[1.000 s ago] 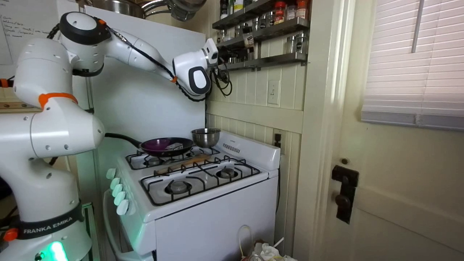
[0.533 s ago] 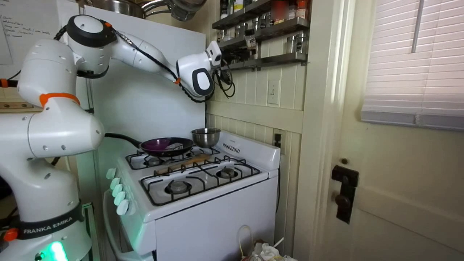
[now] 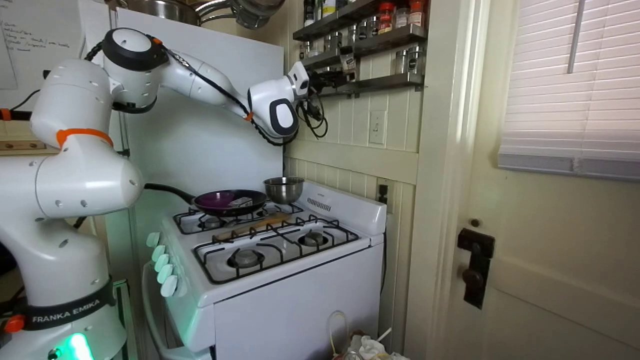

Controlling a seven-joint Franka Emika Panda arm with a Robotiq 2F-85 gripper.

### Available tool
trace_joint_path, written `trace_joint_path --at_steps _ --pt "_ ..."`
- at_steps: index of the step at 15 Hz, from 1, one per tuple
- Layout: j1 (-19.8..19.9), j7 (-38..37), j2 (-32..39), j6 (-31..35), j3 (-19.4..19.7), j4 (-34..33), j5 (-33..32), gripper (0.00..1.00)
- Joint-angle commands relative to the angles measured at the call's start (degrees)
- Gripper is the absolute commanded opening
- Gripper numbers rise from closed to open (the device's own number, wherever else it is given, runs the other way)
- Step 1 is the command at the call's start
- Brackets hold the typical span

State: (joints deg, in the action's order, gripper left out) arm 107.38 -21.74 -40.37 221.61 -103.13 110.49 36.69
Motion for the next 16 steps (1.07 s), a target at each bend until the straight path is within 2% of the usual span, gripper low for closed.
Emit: trace_joint_path --at_steps 1,2,3,4,16 --pt "0.04 -0.51 -0.75 -0.36 0.40 -0.14 0.02 0.25" --pt "0.16 -0.50 -0.90 -0.36 0.39 -0.18 0.03 0.50" --pt "0.16 -0.49 -0.89 -0.36 0.43 -0.18 0.03 0.50" --pt "0.13 -0.49 -0.88 -0.35 0.47 -0.18 0.03 0.25" --pt "-0.11 0.39 -0.20 -2.48 0.20 0.69 -2.34 0.25"
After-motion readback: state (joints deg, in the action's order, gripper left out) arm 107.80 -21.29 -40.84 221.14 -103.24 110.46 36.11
